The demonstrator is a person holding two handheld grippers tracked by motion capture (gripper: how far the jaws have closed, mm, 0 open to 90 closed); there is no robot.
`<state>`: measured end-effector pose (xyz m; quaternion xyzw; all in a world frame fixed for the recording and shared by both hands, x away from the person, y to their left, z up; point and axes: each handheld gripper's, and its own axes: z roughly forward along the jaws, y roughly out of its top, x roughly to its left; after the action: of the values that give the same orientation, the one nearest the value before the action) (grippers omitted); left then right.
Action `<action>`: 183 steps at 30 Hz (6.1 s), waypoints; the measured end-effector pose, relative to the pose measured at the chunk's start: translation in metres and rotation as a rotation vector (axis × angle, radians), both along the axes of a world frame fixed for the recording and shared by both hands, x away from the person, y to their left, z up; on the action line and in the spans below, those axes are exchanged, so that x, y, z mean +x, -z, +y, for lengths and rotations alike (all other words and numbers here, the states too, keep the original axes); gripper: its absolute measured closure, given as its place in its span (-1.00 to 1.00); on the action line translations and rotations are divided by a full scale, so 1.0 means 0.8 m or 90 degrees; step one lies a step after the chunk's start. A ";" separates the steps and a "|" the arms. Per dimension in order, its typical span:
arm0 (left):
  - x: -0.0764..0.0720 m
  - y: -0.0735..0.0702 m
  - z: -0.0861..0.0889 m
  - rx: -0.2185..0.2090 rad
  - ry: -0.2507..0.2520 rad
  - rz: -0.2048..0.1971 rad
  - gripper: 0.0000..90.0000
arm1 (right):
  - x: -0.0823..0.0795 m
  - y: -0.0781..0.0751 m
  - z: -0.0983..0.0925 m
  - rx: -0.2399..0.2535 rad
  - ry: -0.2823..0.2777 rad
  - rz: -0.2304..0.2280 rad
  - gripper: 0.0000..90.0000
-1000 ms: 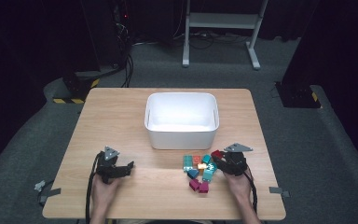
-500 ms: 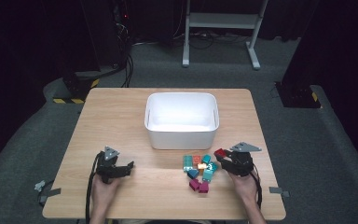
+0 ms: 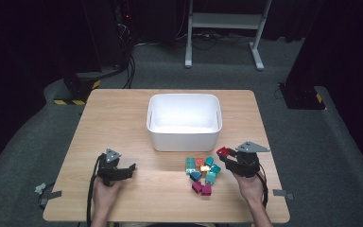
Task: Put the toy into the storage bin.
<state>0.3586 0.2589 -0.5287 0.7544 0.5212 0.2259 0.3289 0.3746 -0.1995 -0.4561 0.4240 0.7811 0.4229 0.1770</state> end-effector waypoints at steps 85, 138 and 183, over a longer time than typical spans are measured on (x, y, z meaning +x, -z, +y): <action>0.000 0.000 0.001 0.000 0.002 -0.001 -0.67 | 0.083 -0.129 0.056 0.022 -0.044 0.000 0.31; 0.000 0.000 0.001 0.000 0.002 -0.001 -0.67 | 0.085 -0.122 0.044 0.019 -0.021 -0.005 0.06; 0.000 0.000 0.000 0.000 0.002 -0.001 -0.66 | 0.015 0.031 0.033 0.001 -0.037 0.066 0.01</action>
<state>0.3586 0.2593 -0.5286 0.7551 0.5196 0.2264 0.3295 0.3869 -0.1732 -0.4809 0.4223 0.8011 0.4057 0.1235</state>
